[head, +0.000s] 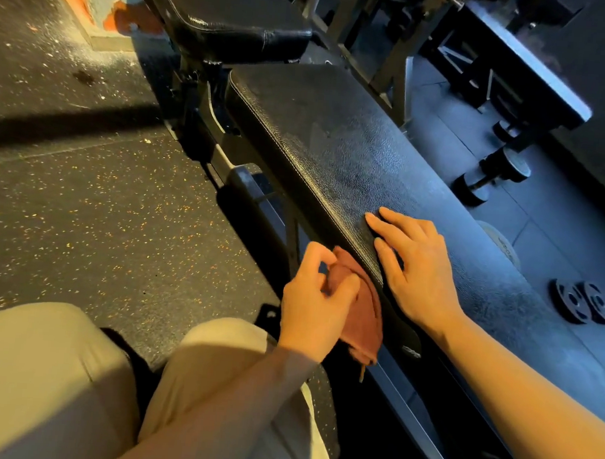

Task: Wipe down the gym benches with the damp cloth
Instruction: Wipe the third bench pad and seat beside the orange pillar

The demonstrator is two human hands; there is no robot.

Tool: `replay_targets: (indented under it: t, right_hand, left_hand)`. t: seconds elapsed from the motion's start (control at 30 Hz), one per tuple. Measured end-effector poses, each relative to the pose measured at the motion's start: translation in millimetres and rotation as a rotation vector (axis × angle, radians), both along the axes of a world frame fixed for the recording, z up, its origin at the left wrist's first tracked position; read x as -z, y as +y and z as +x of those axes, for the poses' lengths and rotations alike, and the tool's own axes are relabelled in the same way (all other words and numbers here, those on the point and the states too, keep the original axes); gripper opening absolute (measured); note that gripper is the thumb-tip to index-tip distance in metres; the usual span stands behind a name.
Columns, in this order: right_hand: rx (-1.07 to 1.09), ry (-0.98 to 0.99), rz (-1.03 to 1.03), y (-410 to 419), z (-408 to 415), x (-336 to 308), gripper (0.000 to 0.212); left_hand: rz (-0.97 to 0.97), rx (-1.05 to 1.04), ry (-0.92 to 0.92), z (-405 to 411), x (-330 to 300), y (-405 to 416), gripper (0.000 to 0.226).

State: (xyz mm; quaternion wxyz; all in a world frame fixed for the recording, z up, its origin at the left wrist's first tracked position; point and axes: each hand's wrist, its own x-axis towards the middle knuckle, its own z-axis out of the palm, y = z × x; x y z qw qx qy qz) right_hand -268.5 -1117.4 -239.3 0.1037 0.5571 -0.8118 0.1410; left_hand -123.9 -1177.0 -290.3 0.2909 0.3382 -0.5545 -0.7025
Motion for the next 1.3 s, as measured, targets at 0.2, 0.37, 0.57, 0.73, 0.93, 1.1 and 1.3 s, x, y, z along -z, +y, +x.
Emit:
replay_targets:
  t: [0.2, 0.37, 0.57, 0.73, 0.93, 1.1, 1.3]
  right_hand:
    - [-0.014, -0.028, 0.024, 1.0, -1.4, -3.3, 0.04]
    - [-0.023, -0.034, 0.007, -1.7, -5.6, -2.0, 0.038]
    - [-0.015, -0.108, 0.11, 1.1, -2.0, -14.7, 0.04]
    - [0.117, -0.151, 0.047, 75.6, 10.0, -17.7, 0.04]
    - [0.148, -0.054, 0.089, 86.4, 10.8, -2.2, 0.04]
    - [0.14, -0.005, 0.086, 88.0, 12.9, -2.1, 0.039]
    - [0.159, 0.005, 0.092, 85.6, 15.4, -2.4, 0.038]
  left_hand:
    - [0.107, -0.278, -0.026, 1.3, -7.0, -30.2, 0.014]
    - [-0.056, -0.163, -0.013, -2.6, -25.7, -28.8, 0.02]
    - [0.009, -0.013, 0.051, 6.4, -17.2, 34.9, 0.031]
    - [0.123, -0.137, 0.083, 3.4, -4.0, 21.8, 0.031]
    - [0.22, 0.13, 0.077, 6.9, -13.2, 68.0, 0.03]
    - [0.292, -0.091, 0.119, 6.3, -28.8, 10.5, 0.023]
    - [0.199, -0.018, 0.061, 0.9, -18.2, 33.2, 0.037]
